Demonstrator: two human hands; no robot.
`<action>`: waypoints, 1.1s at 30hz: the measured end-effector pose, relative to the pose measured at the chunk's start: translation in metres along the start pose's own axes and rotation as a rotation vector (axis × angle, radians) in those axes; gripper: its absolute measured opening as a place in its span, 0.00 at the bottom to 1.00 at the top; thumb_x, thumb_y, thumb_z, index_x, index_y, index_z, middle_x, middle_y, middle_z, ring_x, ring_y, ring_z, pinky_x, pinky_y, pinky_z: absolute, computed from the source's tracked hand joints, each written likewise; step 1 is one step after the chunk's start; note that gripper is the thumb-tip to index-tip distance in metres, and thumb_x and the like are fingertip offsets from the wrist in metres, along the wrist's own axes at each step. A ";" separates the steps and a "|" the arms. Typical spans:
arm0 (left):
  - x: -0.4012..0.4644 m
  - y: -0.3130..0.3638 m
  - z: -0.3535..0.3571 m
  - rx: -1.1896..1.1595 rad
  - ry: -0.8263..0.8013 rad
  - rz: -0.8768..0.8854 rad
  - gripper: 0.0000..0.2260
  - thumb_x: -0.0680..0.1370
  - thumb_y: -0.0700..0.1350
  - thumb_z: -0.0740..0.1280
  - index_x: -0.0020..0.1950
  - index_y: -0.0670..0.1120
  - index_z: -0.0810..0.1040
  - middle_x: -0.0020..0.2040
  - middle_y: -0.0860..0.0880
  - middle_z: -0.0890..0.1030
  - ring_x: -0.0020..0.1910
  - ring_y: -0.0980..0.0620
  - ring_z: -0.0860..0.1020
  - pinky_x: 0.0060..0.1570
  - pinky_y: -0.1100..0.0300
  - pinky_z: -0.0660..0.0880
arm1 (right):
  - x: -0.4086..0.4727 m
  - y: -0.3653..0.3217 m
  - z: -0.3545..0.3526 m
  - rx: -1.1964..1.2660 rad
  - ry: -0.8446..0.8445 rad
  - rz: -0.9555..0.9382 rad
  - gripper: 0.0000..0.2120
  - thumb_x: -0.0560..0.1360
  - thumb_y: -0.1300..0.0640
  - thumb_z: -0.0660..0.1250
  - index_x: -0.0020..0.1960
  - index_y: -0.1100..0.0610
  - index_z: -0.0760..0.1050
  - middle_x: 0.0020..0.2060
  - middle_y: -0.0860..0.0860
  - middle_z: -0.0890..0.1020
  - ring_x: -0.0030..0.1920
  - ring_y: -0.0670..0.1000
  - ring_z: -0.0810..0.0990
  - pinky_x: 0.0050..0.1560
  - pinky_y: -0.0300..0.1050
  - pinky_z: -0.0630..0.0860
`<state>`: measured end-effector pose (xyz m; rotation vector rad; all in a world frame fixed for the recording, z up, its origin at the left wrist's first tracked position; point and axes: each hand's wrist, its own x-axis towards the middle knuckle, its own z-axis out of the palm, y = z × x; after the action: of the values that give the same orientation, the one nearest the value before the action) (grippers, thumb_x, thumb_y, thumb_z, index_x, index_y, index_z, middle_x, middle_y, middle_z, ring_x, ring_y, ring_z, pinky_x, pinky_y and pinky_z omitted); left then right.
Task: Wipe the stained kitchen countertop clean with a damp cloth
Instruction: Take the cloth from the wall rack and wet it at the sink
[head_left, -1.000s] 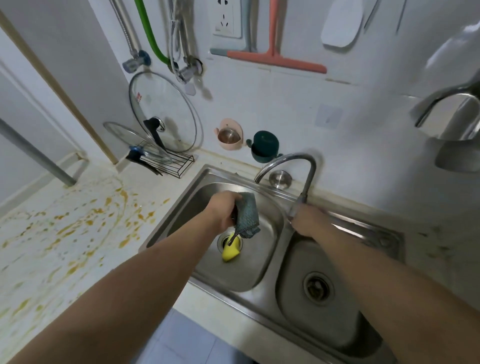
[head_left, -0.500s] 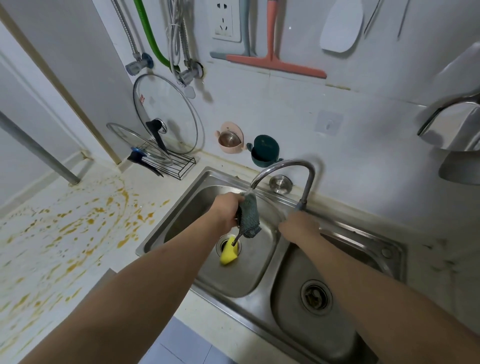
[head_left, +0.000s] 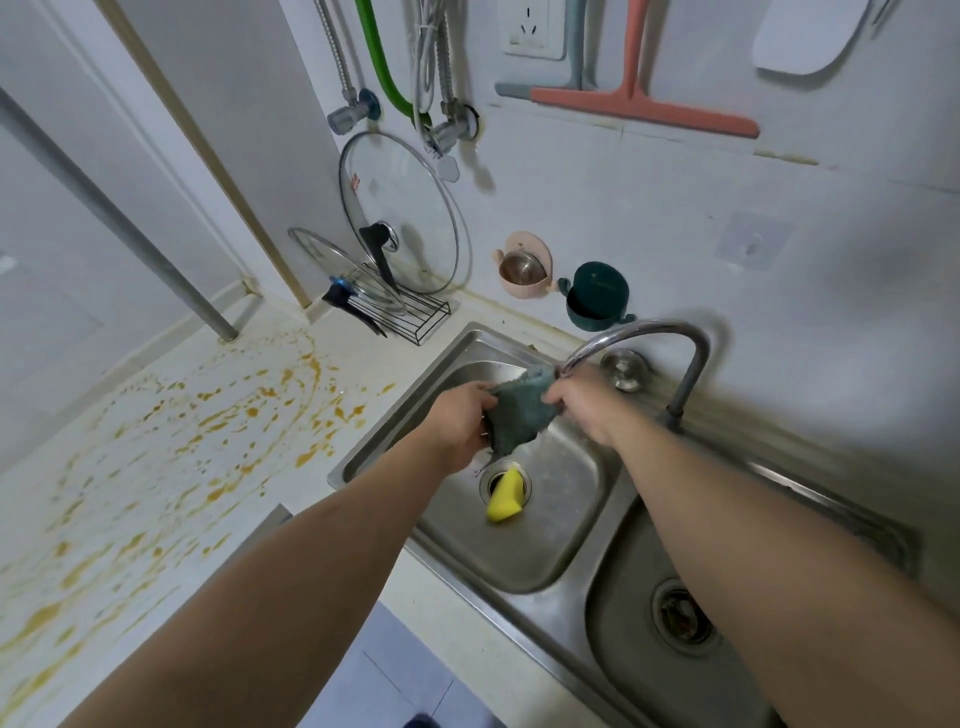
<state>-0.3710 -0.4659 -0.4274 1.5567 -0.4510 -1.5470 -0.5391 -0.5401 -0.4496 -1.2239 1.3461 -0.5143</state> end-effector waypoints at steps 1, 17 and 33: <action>0.001 -0.002 -0.007 0.029 0.005 0.008 0.17 0.83 0.32 0.54 0.67 0.37 0.76 0.63 0.33 0.79 0.61 0.35 0.78 0.58 0.39 0.79 | 0.002 0.002 0.000 -0.009 -0.009 -0.010 0.09 0.70 0.64 0.74 0.48 0.56 0.80 0.47 0.53 0.85 0.49 0.53 0.83 0.54 0.53 0.80; 0.013 -0.030 -0.016 0.032 0.053 -0.054 0.09 0.86 0.42 0.58 0.63 0.43 0.76 0.59 0.38 0.82 0.51 0.37 0.85 0.43 0.43 0.84 | 0.006 0.000 0.030 -0.341 0.076 -0.037 0.13 0.84 0.45 0.53 0.64 0.47 0.70 0.42 0.53 0.76 0.34 0.51 0.73 0.31 0.44 0.66; 0.038 -0.037 0.072 -0.041 0.031 -0.162 0.12 0.84 0.46 0.62 0.54 0.40 0.81 0.43 0.39 0.83 0.36 0.42 0.82 0.33 0.47 0.82 | -0.029 0.027 0.003 -0.012 -0.013 -0.038 0.15 0.74 0.66 0.60 0.48 0.53 0.84 0.38 0.59 0.86 0.39 0.58 0.87 0.39 0.55 0.85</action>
<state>-0.4439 -0.4974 -0.4682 1.6158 -0.2790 -1.6417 -0.5532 -0.5044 -0.4609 -1.2619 1.3191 -0.5250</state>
